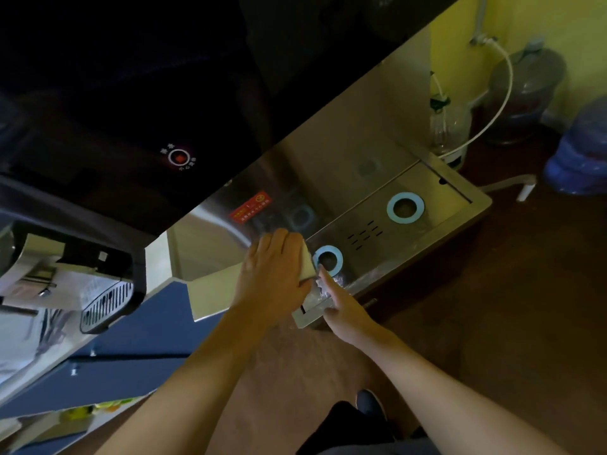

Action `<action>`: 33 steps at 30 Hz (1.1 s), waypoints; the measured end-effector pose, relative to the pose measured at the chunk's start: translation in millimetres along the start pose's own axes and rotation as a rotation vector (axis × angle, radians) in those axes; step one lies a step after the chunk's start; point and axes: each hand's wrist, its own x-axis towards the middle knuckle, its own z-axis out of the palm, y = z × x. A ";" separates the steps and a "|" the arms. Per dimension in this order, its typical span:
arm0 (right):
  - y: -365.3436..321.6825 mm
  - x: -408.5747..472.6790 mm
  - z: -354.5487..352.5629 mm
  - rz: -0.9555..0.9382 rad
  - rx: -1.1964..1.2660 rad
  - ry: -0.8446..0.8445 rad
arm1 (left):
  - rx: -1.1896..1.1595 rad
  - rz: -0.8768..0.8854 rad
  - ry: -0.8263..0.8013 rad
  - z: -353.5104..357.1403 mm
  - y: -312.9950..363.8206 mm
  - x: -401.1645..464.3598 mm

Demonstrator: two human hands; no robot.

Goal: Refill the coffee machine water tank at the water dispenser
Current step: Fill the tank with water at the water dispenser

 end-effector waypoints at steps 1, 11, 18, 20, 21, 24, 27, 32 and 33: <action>-1.9 -1.9 -1.4 -0.002 -0.031 0.034 | -0.069 -0.043 0.045 -0.9 -4.0 -4.9; -56.7 -34.4 -80.3 -0.143 -0.740 0.301 | -0.824 -0.323 0.292 4.5 -3.5 -12.0; -90.9 -40.2 -145.7 -0.219 -0.928 0.345 | -1.217 -0.454 0.454 -2.2 46.6 7.7; -95.8 -36.8 -165.5 -0.289 -1.003 0.331 | -1.275 -0.480 0.506 0.0 57.7 15.3; -98.5 -34.8 -174.9 -0.318 -1.029 0.324 | -1.302 -0.490 0.537 0.5 62.8 19.3; -102.0 -27.7 -199.9 -0.386 -1.094 0.284 | -1.380 -0.543 0.620 -3.0 77.3 30.5; -108.2 -29.9 -213.7 -0.482 -1.130 0.293 | -1.467 -0.560 0.682 -9.3 86.4 35.9; -150.4 -43.1 -228.5 -0.724 -0.937 0.605 | -1.514 -0.452 0.743 -31.1 91.6 42.4; -159.8 -42.4 -231.5 -0.780 -0.901 0.662 | -1.527 -0.439 0.761 -32.9 93.1 44.1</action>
